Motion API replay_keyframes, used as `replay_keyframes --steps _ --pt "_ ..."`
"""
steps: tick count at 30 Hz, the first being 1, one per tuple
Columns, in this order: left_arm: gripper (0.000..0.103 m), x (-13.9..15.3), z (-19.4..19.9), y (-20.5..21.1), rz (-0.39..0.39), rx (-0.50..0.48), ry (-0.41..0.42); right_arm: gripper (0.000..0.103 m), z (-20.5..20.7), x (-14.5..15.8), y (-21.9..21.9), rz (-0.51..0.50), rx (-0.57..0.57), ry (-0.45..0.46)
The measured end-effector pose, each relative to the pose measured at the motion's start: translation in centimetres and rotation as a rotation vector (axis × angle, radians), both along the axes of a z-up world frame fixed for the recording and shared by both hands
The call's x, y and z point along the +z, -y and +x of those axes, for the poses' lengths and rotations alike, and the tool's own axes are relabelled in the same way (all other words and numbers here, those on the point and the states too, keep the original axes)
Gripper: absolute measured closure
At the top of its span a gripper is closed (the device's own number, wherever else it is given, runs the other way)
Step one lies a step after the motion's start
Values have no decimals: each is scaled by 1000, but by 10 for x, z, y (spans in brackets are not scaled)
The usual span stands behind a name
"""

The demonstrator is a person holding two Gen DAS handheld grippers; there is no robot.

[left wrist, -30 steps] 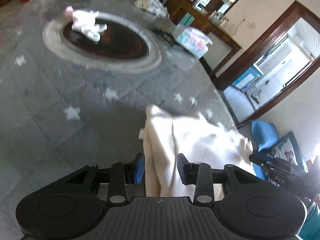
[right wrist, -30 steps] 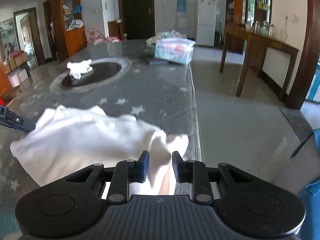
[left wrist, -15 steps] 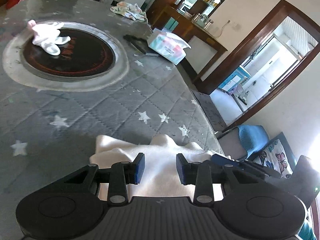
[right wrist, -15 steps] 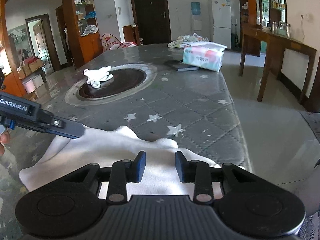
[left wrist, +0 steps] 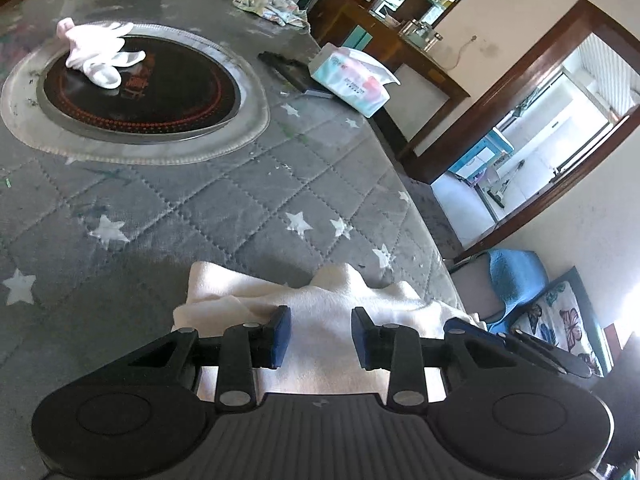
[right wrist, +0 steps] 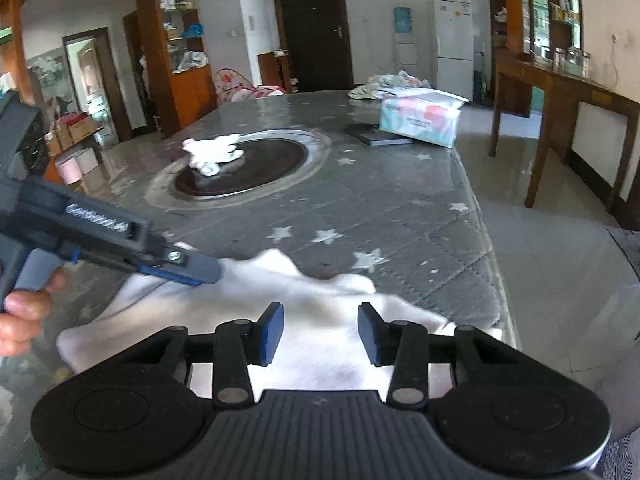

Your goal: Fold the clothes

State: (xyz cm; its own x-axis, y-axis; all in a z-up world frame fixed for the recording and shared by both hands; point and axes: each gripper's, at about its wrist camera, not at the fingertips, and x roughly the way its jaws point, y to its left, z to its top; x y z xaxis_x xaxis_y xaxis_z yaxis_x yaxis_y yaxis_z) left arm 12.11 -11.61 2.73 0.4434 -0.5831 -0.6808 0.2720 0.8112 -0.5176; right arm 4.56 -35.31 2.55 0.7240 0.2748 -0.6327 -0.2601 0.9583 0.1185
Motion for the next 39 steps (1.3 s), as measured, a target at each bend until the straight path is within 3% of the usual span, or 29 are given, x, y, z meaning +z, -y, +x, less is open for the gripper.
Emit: replay_keyframes --steps 12,18,23,29,31,39 --pt "62 22 -60 -6 95 -76 120 58 -51 5 -14 -84 49 6" --pt "62 17 -89 -13 163 -99 162 58 -72 2 -25 -141 87 19" --pt "60 8 -101 -12 215 -97 189 52 -79 -12 -37 -213 101 32" --pt "46 18 -112 -13 188 -86 208 44 -88 -3 -31 -161 66 55" --pt "35 21 -118 -15 181 -72 211 30 -91 1 -28 -141 47 63" --pt "11 32 -142 -22 197 -27 259 15 -103 9 -21 -76 -23 79"
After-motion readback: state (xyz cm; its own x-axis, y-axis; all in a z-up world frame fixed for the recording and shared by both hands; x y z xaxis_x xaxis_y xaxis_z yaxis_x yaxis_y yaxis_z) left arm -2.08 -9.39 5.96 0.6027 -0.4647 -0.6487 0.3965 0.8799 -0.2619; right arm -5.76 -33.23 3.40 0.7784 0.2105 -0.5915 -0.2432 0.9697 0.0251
